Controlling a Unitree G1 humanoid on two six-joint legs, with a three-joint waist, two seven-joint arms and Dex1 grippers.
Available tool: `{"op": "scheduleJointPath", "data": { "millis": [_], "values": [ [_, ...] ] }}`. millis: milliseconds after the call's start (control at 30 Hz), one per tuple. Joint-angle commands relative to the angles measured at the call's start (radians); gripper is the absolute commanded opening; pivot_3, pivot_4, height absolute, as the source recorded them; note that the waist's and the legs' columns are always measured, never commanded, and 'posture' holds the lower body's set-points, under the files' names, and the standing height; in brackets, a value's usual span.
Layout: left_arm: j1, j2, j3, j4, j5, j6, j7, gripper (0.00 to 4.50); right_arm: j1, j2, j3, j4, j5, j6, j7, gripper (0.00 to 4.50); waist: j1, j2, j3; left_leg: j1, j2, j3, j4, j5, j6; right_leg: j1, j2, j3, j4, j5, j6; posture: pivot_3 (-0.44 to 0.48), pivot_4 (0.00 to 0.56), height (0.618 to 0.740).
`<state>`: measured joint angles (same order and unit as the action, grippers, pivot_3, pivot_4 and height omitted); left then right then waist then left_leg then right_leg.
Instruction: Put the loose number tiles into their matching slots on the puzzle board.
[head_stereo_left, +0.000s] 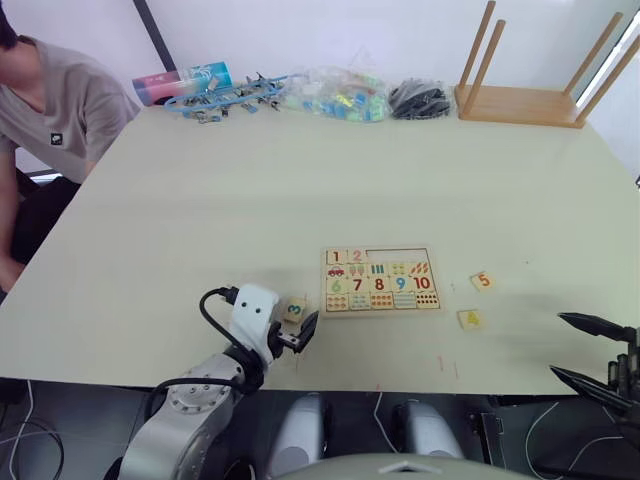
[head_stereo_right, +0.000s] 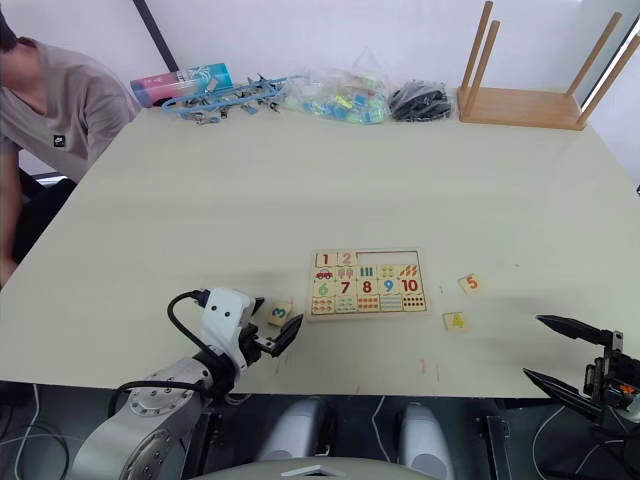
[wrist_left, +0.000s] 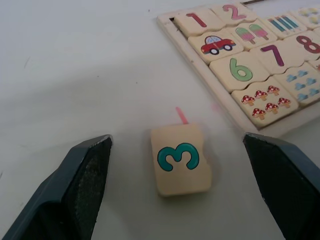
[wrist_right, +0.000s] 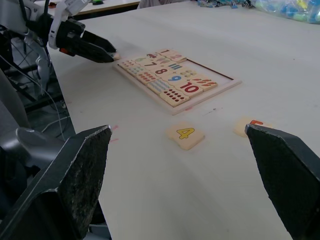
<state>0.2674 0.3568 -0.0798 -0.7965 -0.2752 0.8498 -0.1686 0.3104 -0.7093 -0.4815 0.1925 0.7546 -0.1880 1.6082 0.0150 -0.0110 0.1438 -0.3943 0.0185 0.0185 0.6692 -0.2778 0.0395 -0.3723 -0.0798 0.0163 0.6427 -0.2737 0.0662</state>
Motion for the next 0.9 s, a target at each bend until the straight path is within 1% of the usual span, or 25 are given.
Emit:
{"op": "scheduleJointPath", "data": {
  "millis": [33,300,500,600,667,733,800,833,900],
  "values": [
    [-0.013,-0.016,-0.020,-0.079,0.025,0.078,0.060,4.44,0.002,-0.021,-0.012,-0.018,0.027,-0.018,0.006,4.50,0.000,0.000,0.000,0.000,0.000,0.000,0.000,0.000,0.000,0.000,0.000,0.000,0.000,0.000,0.000,0.000,0.150,0.740],
    [-0.015,-0.020,-0.028,-0.141,0.050,0.195,0.116,4.44,0.000,-0.021,-0.001,-0.010,0.030,-0.030,0.006,4.50,0.000,0.000,0.000,0.000,0.000,0.000,0.000,0.000,0.000,0.000,0.000,0.000,0.000,0.000,0.000,0.000,0.150,0.740],
    [0.040,-0.009,-0.035,-0.115,0.070,0.134,0.102,4.44,-0.005,-0.024,0.007,-0.002,0.034,-0.036,0.006,4.50,0.000,0.000,0.000,0.000,0.000,0.000,0.000,0.000,0.000,0.000,0.000,0.001,0.000,0.000,0.000,0.000,0.150,0.740],
    [0.083,0.006,-0.045,-0.089,0.095,0.067,0.094,3.71,-0.006,-0.026,0.011,0.004,0.035,-0.041,0.006,4.50,0.000,0.000,0.000,0.000,0.000,0.000,0.000,0.000,0.000,0.000,0.000,0.001,-0.001,0.000,-0.001,0.000,0.150,0.740],
    [0.112,-0.007,-0.044,-0.051,0.105,0.007,0.092,2.73,-0.007,-0.026,0.013,0.007,0.036,-0.045,0.006,4.50,0.000,0.001,0.000,0.000,0.000,0.000,0.000,0.000,0.000,0.000,-0.001,0.001,-0.001,0.000,-0.001,0.000,0.150,0.740],
    [0.122,-0.008,-0.051,-0.023,0.115,-0.033,0.085,1.82,-0.008,-0.029,0.018,0.012,0.039,-0.049,0.006,4.50,0.000,0.002,-0.001,0.000,0.000,0.000,0.000,0.000,0.000,0.000,-0.004,0.001,-0.001,0.000,-0.001,0.000,0.150,0.740],
    [0.123,-0.012,-0.054,0.004,0.124,-0.064,0.081,1.12,-0.009,-0.033,0.020,0.018,0.043,-0.053,0.006,4.50,0.001,0.005,-0.003,0.001,0.000,0.000,0.000,0.000,0.000,0.001,-0.005,0.001,-0.001,0.000,-0.001,0.000,0.150,0.740],
    [0.123,-0.019,-0.052,0.022,0.125,-0.076,0.079,1.02,-0.009,-0.034,0.021,0.019,0.044,-0.055,0.006,4.50,0.001,0.006,-0.003,0.001,0.000,0.000,0.000,0.000,0.000,0.001,-0.005,0.001,-0.002,0.000,-0.001,0.000,0.150,0.740],
    [0.120,-0.017,-0.054,0.054,0.137,-0.110,0.070,1.02,-0.007,-0.036,0.023,0.021,0.046,-0.057,0.006,4.50,0.001,0.006,-0.004,0.001,0.000,0.000,0.000,0.000,0.000,0.001,-0.005,0.001,-0.002,0.000,-0.001,0.000,0.150,0.740]
  ]
}}
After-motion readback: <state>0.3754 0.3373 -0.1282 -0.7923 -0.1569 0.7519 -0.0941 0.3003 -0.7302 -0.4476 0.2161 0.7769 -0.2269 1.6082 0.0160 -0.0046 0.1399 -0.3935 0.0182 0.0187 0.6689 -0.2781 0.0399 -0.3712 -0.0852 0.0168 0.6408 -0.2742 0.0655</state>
